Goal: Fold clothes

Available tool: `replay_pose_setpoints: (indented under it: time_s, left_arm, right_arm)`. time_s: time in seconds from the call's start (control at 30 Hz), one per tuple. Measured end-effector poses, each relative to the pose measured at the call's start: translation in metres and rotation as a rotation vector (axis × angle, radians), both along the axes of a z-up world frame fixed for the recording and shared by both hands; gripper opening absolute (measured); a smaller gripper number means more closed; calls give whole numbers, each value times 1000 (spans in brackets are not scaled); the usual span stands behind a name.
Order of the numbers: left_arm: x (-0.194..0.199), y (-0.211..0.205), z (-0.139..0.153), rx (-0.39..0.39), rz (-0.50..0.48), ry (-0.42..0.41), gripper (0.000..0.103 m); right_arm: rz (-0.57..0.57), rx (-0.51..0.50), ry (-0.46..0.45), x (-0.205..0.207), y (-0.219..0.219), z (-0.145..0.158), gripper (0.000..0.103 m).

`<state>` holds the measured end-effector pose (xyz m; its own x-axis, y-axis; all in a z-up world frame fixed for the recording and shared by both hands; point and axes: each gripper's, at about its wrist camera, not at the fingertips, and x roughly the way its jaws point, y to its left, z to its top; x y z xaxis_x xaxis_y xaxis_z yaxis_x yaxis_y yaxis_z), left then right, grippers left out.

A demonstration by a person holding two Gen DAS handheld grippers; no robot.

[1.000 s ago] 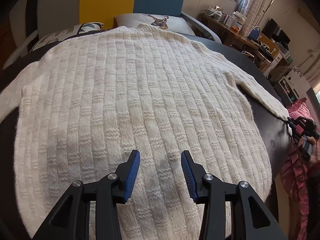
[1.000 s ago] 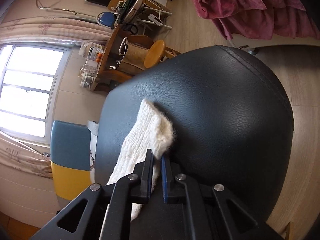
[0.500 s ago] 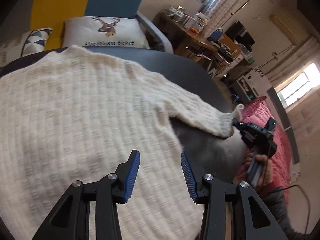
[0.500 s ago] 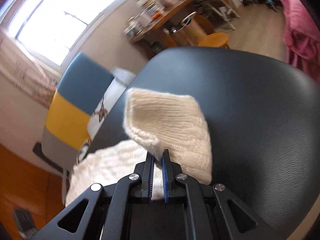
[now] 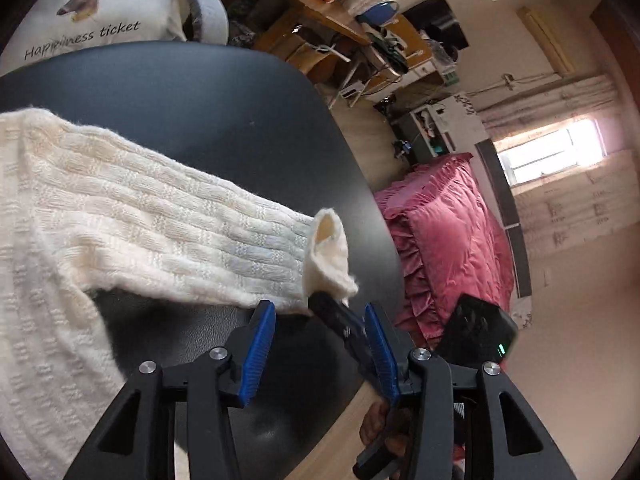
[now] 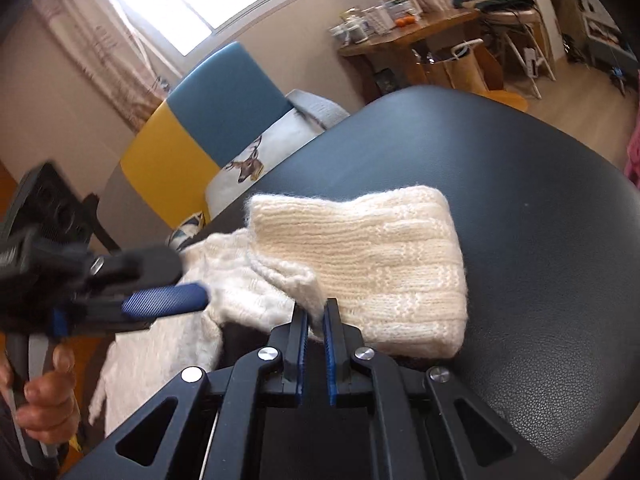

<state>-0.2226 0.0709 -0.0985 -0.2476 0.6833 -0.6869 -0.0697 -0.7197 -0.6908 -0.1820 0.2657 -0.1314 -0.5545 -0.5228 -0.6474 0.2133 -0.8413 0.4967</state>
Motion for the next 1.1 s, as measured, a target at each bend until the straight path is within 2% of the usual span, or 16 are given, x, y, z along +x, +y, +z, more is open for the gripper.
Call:
replay_pose_setpoints:
  time_s: [0.23,0.33,0.4,0.47,0.57,0.6,0.7,0.87,0.93,1.1]
  left_arm:
    - [-24,3,-34,39,37,-139,48]
    - [-28,4,-43,45,44,-162,47]
    - [-29,7,-45,44,43,-150,33]
    - [-29,10,-44,0,46,-115,10]
    - [-26,12,-41,-47,43,-73,7]
    - [-26,12,-41,-55,43,-63,7]
    - [-24,9,-36,-68,50,-39,7]
    - [-27,-11,-7,-42,81,39,7]
    - [-33,-22,15,-24,97,87,7]
    - [-49,-63,80,-3,157,207,7]
  right_arm:
    - [49,56,39,3,-24,5,6]
    - [63,82,50,2,-30,6,6]
    - [68,104,59,3,-33,7,6]
    - [59,120,68,3,-35,9,9]
    - [72,86,71,4,-33,12,17]
    - [69,67,73,5,-32,13,29]
    - [41,43,73,11,-24,16,29]
    - [-24,-28,30,23,-5,13,29]
    - [-44,-50,-6,25,-2,8,30]
    - [-4,-144,-131,18,-17,-13,30]
